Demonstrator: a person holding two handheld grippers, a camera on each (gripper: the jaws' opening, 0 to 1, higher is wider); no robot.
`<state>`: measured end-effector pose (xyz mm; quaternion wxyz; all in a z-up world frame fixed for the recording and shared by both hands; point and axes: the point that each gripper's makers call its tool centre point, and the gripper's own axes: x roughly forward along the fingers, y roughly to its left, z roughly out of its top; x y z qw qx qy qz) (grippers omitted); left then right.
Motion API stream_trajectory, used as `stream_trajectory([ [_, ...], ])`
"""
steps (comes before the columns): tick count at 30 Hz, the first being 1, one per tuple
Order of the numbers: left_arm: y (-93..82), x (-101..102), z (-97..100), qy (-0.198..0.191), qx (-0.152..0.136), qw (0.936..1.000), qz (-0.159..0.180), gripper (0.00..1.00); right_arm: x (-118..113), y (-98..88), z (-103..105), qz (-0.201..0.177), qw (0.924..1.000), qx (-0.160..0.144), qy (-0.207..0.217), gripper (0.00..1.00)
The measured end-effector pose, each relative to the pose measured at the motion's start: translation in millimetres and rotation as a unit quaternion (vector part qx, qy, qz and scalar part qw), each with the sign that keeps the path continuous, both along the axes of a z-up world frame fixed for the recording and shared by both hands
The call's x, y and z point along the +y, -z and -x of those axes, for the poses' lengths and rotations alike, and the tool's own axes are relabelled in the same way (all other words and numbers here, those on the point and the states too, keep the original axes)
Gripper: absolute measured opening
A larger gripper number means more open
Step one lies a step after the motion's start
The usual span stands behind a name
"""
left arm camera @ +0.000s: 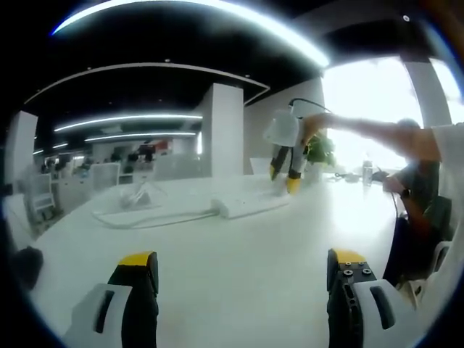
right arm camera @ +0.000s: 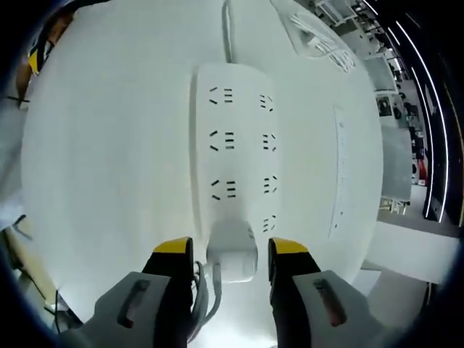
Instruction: Straighten the power strip on the desk, plug the charger into it
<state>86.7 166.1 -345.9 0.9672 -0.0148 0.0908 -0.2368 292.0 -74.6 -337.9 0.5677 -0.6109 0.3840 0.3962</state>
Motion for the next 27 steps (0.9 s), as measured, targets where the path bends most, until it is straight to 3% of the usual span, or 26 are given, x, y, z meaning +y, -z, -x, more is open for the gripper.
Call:
stream_trajectory([
  [14,-1.6,-1.4,1.3,0.003,-0.002,1.0,-0.001,0.99,-1.6,-7.0,1.6,-0.023,0.9997,-0.002,-0.012,0.44],
  [27,-2.1,-0.5,0.0,0.001,-0.001,1.0,-0.003,0.99,0.2,-0.8,2.8,-0.037,0.9992,0.007,-0.011,0.31],
])
